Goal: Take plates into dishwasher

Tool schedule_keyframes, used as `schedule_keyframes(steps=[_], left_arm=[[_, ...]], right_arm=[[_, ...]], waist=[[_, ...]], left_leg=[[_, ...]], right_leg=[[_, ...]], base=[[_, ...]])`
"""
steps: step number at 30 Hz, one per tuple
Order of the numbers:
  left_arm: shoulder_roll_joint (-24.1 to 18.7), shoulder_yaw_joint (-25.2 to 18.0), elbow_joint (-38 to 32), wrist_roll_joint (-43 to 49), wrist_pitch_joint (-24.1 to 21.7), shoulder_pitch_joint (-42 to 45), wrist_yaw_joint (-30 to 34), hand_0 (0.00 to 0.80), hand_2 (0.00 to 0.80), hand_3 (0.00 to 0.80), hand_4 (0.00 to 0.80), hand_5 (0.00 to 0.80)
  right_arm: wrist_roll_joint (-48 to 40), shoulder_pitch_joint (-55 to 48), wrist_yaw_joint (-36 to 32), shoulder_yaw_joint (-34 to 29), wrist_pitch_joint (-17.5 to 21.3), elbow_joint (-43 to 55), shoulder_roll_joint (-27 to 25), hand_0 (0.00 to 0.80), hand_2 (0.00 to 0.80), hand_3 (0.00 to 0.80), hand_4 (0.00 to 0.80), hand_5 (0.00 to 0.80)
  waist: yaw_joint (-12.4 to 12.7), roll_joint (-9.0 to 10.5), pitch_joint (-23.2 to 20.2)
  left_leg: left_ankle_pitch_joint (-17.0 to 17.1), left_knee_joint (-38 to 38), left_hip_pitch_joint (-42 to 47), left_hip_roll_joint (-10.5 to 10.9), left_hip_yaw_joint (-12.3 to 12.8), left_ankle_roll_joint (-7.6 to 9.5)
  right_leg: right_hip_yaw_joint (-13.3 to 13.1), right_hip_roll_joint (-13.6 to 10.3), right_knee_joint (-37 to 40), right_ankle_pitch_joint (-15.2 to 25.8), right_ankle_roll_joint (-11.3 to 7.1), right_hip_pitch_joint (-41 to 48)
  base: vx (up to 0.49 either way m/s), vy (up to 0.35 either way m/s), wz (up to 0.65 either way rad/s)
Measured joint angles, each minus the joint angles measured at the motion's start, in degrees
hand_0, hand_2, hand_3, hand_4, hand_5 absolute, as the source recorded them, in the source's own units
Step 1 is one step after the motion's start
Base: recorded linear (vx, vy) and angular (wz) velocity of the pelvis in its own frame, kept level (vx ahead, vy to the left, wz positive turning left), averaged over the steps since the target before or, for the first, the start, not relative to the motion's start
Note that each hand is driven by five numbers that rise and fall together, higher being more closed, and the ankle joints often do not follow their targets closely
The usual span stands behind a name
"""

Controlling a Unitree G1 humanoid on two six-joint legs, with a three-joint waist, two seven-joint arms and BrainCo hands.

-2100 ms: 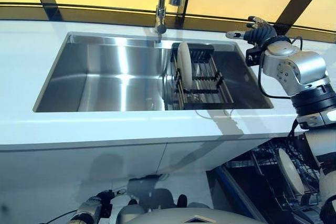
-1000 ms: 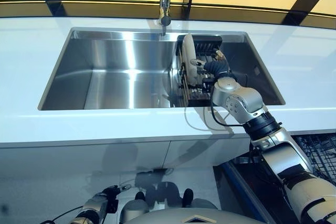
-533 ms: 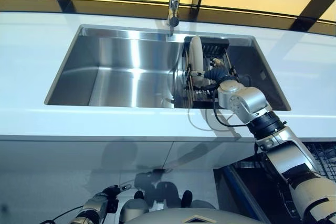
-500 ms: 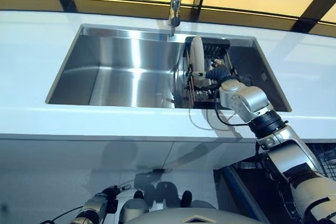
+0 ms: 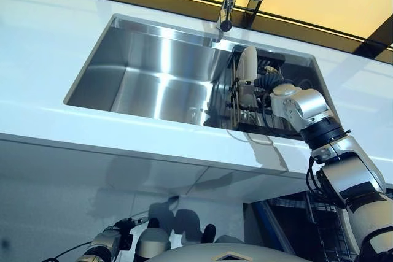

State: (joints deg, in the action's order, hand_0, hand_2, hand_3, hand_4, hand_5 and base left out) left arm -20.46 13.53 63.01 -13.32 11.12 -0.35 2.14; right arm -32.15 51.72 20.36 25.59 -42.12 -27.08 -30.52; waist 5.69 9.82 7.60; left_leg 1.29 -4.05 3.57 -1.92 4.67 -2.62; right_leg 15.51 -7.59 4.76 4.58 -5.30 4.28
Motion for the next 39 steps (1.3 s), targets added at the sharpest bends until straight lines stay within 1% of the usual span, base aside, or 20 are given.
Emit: schedule_keyframes(steps=[6,12,15,17,21,24,25,26,27,28,29,32,36,39], left_arm=[[-0.70,-0.03,-0.10,-0.01,0.03,0.07,-0.22,0.000,0.000,0.000,0.000,0.000],[-0.82,-0.04,-1.03,-0.51,-0.10,0.06,-1.18,0.000,0.000,0.000,0.000,0.000],[-0.88,-0.04,-1.08,-1.59,-0.05,0.00,-1.33,0.000,0.000,0.000,0.000,0.000],[-0.97,-0.04,-1.31,-2.75,0.01,-0.06,-1.65,0.000,0.000,0.000,0.000,0.000],[-1.13,-0.03,-1.36,-3.83,0.03,-0.45,-2.20,0.000,0.000,0.000,0.000,0.000],[-1.19,0.00,-1.47,-5.27,-0.03,-0.93,-2.32,0.000,0.000,0.000,0.000,0.000],[-1.23,0.02,-1.51,-5.74,-0.15,-1.06,-2.44,0.000,0.000,0.000,0.000,0.000],[-1.32,0.02,-1.58,-5.95,-0.21,-1.18,-2.59,0.000,0.000,0.000,0.000,0.000],[-1.43,0.03,-1.82,-6.13,-0.20,-1.34,-2.66,0.000,0.000,0.000,0.000,0.000],[-1.49,0.12,-2.11,-6.20,-0.21,-1.52,-2.69,0.000,0.000,0.000,0.000,0.000],[-1.64,0.50,-2.27,-6.26,-0.24,-1.69,-2.74,0.000,0.000,0.000,0.000,0.000],[-2.21,1.13,-2.22,-6.71,-0.24,-1.74,-2.89,0.000,0.000,0.000,0.000,0.000],[-2.44,1.20,-2.93,-6.69,-0.51,-2.02,-2.95,0.000,0.000,0.000,0.000,0.000],[-2.50,1.23,-3.81,-6.55,-0.86,-2.08,-2.90,0.000,0.000,0.000,0.000,0.000]], right_arm=[[0.00,0.46,-0.84,-0.01,-0.69,-0.04,-0.23,0.000,0.000,0.000,0.000,0.000],[0.00,0.64,-1.14,-0.02,-1.20,-0.46,-0.33,0.000,0.000,0.000,0.000,0.000],[-0.02,0.77,-1.13,-0.05,-1.96,-1.20,-0.60,0.000,0.000,0.000,0.000,0.000],[-0.07,1.03,-1.06,-0.05,-2.04,-2.12,-0.93,0.000,0.000,0.000,0.000,0.000],[-0.08,2.79,-0.70,-0.08,-2.04,-5.24,-1.11,0.000,0.000,0.000,0.000,0.000],[-0.31,4.75,0.20,-0.10,-1.96,-7.77,-1.41,0.000,0.000,0.000,0.000,0.000],[-0.70,5.56,0.32,-0.10,-1.93,-9.23,-1.44,0.097,0.097,0.097,0.097,0.097],[-0.84,6.05,0.72,-0.09,-1.91,-10.51,-1.48,0.311,0.311,0.311,0.311,0.311],[-0.89,6.44,1.48,-0.12,-1.85,-11.67,-1.92,0.383,0.383,0.383,0.383,0.383],[-1.12,6.82,1.77,-0.12,-1.84,-12.43,-2.38,0.543,0.543,0.543,0.543,0.543],[-1.03,7.74,2.49,-0.14,-1.53,-13.74,-3.47,0.800,0.800,0.800,0.800,0.800],[-0.23,9.61,2.54,-0.19,0.19,-15.41,-6.39,0.800,0.800,0.800,0.800,0.800],[0.93,11.71,1.08,-0.18,1.08,-17.07,-7.88,0.800,0.800,0.800,0.800,0.800],[2.88,13.02,-0.26,-0.35,2.63,-17.76,-10.50,0.800,0.800,0.800,0.800,0.800]], waist=[[0.13,1.02,1.08],[0.52,1.19,2.03],[0.67,1.34,2.70],[1.33,1.45,3.43],[1.60,1.82,4.78],[1.77,1.79,5.49],[1.87,1.73,6.00],[2.14,1.73,6.26],[2.70,1.69,6.42],[3.15,1.64,6.55],[3.50,1.43,6.89],[3.75,1.09,7.58],[4.43,0.97,7.70],[4.73,0.56,7.98]], left_leg=[[-0.26,0.56,-0.43,-0.01,-0.26,0.21],[-0.39,1.22,-1.43,-0.10,-0.89,0.06],[-0.44,1.93,-2.37,-0.10,-1.67,0.04],[-0.52,2.30,-2.69,-0.25,-1.83,-0.07],[-0.95,4.39,-5.60,-0.28,-3.29,-0.36],[-1.03,6.71,-8.83,-0.57,-3.41,-0.50],[-1.18,7.40,-9.54,-0.66,-3.44,-0.60],[-1.21,7.98,-10.37,-0.75,-3.45,-0.64],[-1.19,8.59,-11.45,-0.81,-3.45,-0.63],[-1.21,9.11,-11.90,-0.82,-3.46,-0.62],[-1.04,9.82,-12.92,-0.82,-3.55,-0.66],[-1.13,10.77,-14.14,-0.79,-4.17,-0.61],[-1.33,11.15,-14.33,-0.75,-4.42,-0.53],[-1.31,11.56,-14.40,-0.70,-4.52,-0.48]], right_leg=[[-0.01,-0.05,-0.02,0.00,0.00,-0.02],[0.02,-0.03,-0.03,0.00,-0.01,-0.29],[0.04,-0.04,-0.04,0.00,-0.01,-0.46],[0.05,0.08,-0.04,0.00,0.00,-0.46],[0.10,0.07,-0.04,0.00,0.00,-1.40],[0.14,0.15,-0.05,0.02,0.04,-2.67],[0.33,0.17,-0.04,0.01,0.05,-2.75],[0.70,0.18,-0.04,-0.06,0.16,-3.10],[0.81,0.19,-0.04,-0.07,0.21,-3.70],[0.85,0.22,-0.05,-0.05,0.23,-4.15],[1.09,0.22,-0.05,0.08,0.34,-4.55],[2.26,0.17,-0.05,0.09,0.32,-4.59],[2.45,0.03,-0.06,0.09,0.34,-4.52],[2.50,-0.06,-0.12,0.08,0.39,-4.41]], base=[[0.029,-0.005,0.02],[0.039,-0.008,0.05],[0.031,-0.007,0.11],[-0.009,-0.004,0.09],[-0.071,-0.007,0.17],[-0.093,-0.016,0.26],[-0.070,-0.008,0.25],[-0.061,0.005,0.25],[-0.064,0.015,0.18],[-0.058,0.023,0.18],[-0.045,0.028,0.22],[-0.021,0.021,0.20],[-0.005,0.009,0.03],[0.012,0.023,0.01]])
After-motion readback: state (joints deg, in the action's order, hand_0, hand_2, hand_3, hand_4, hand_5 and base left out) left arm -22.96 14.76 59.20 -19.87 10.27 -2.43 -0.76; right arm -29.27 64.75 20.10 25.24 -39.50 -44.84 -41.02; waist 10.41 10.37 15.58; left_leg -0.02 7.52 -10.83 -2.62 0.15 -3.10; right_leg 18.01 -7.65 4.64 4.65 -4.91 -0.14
